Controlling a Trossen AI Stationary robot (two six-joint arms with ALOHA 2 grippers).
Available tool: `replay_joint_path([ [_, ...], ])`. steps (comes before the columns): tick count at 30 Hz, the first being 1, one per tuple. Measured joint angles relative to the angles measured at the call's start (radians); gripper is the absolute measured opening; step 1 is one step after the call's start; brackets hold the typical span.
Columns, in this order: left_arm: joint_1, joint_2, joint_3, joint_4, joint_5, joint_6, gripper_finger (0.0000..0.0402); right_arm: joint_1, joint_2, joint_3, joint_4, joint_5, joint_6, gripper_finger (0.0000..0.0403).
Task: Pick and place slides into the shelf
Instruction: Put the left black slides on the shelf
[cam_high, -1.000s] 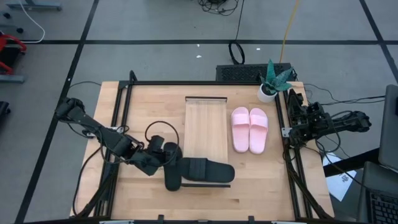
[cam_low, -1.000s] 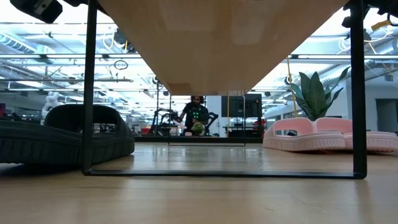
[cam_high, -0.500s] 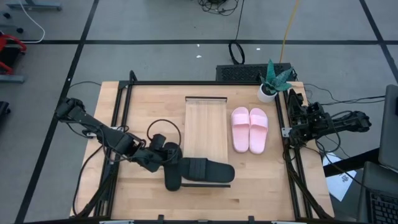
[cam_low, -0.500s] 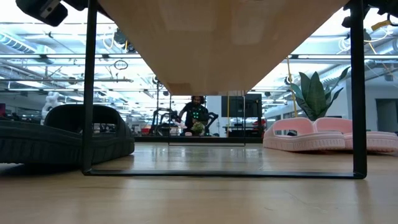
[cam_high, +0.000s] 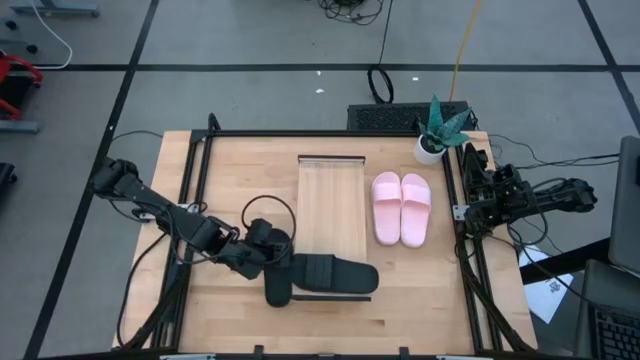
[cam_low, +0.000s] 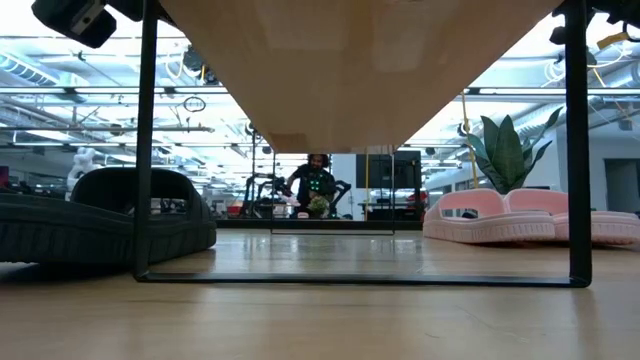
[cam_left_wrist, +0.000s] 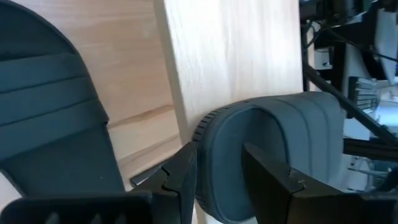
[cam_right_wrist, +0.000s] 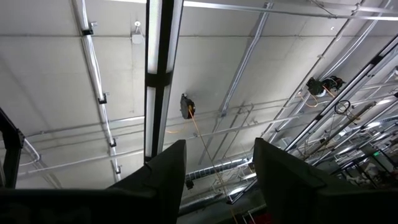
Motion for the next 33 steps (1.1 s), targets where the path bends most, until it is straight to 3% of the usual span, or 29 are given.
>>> replay_joint_path([
  [27, -0.004, 0.025, 0.000, -0.027, 0.069, -0.031, 0.0121, 0.000, 0.000, 0.000, 0.000, 0.000, 0.003, 0.0178],
  [33, -0.004, 0.033, 0.000, -0.027, 0.073, -0.033, 0.0076, 0.000, 0.000, 0.000, 0.000, 0.000, 0.004, 0.0178],
])
